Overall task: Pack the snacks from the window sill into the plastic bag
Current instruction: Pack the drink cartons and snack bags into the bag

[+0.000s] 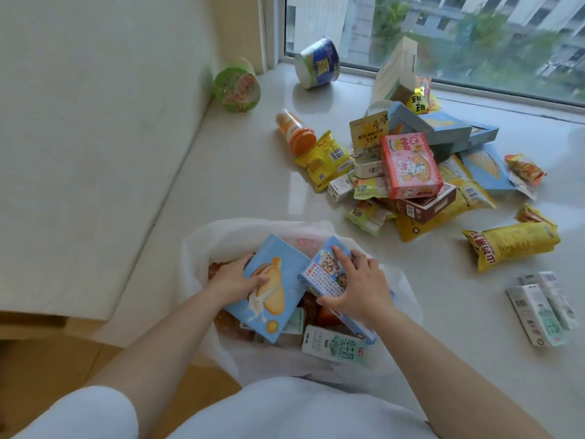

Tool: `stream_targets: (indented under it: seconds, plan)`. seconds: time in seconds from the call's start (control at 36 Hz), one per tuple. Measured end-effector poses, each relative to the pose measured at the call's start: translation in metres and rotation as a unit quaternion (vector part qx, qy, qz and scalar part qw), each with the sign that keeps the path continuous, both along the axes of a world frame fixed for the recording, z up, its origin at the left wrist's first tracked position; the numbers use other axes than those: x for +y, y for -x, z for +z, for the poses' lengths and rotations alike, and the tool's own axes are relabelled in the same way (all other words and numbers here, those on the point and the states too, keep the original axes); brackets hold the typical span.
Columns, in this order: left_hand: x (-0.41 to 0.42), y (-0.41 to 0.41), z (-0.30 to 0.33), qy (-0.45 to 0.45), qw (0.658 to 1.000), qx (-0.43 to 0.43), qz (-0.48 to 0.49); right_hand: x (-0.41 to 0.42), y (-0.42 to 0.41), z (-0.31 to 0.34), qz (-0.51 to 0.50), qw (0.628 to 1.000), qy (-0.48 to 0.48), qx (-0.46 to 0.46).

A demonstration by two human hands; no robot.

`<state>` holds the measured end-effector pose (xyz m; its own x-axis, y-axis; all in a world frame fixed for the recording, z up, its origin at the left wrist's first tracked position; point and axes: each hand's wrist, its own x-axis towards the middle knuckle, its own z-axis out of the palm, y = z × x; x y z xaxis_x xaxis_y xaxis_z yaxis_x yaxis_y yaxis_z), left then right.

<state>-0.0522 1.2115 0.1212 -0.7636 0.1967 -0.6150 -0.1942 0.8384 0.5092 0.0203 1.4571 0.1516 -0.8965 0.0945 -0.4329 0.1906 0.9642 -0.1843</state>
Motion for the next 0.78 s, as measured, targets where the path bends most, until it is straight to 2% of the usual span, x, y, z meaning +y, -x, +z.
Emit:
stream_targets:
  seconds: [0.06, 0.14, 0.19, 0.25, 0.36, 0.42, 0.53, 0.69, 0.78]
  plan:
    - [-0.009, 0.000, -0.003, 0.000, 0.999, 0.023, 0.033, 0.003, -0.007, -0.003, 0.003, 1.000, -0.028, -0.003]
    - [-0.026, 0.002, -0.004, 0.002, 0.997, 0.021, 0.073, 0.000, -0.023, -0.007, 0.100, 0.994, -0.043, 0.001]
    - [-0.029, 0.002, -0.006, 0.041, 0.998, 0.021, 0.047, -0.005, -0.031, -0.013, 0.160, 0.985, -0.060, 0.015]
    - [-0.022, 0.002, -0.006, 0.083, 0.996, 0.027, 0.016, -0.008, -0.033, -0.021, 0.173, 0.983, -0.053, 0.006]
    - [-0.001, -0.003, 0.000, 0.071, 0.996, 0.049, 0.012, -0.011, -0.028, -0.028, 0.212, 0.976, -0.045, -0.012]
    - [0.002, -0.004, 0.002, 0.078, 0.996, 0.053, 0.007, -0.010, -0.029, -0.025, 0.237, 0.969, -0.054, -0.052]
    - [0.004, -0.003, 0.006, 0.120, 0.990, 0.063, -0.038, -0.009, -0.030, -0.021, 0.302, 0.950, -0.053, -0.052]
    - [0.036, -0.006, 0.033, 0.188, 0.943, 0.221, -0.162, -0.007, -0.021, -0.016, 0.274, 0.962, 0.017, 0.007]
    - [0.057, -0.005, 0.041, 0.171, 0.934, 0.261, -0.175, 0.003, -0.014, -0.010, 0.191, 0.978, 0.040, 0.075]
